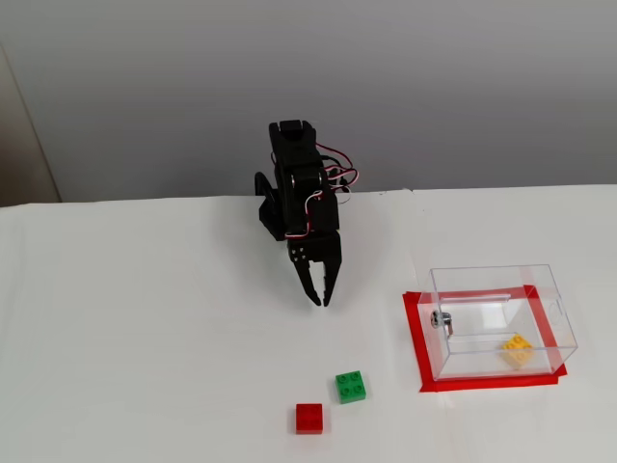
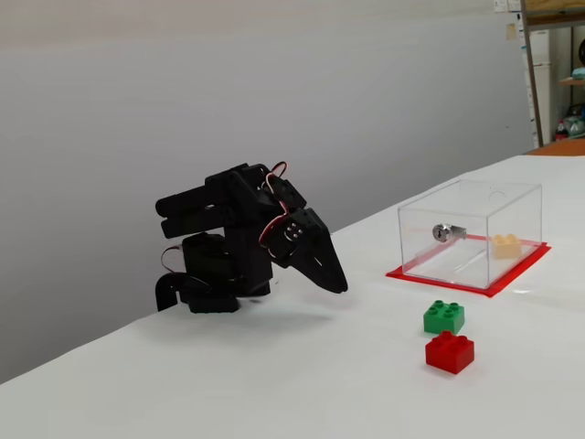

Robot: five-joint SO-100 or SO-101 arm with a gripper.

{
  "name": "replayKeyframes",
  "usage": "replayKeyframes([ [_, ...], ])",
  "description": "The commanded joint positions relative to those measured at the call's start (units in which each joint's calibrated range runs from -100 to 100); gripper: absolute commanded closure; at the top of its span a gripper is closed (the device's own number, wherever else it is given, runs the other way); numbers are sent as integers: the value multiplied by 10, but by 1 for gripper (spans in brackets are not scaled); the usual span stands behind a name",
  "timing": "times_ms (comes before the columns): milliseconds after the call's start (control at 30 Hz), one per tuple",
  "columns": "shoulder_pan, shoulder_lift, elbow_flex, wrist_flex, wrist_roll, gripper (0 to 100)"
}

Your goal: Pick the yellow lego brick and place it into the transparent box

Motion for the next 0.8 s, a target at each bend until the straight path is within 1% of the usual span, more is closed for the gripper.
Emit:
replayKeyframes([
  [0,4,-8,11,3,0,98],
  [133,-4,-9,39,2,0,98],
  [767,-1,-10,42,2,0,98],
])
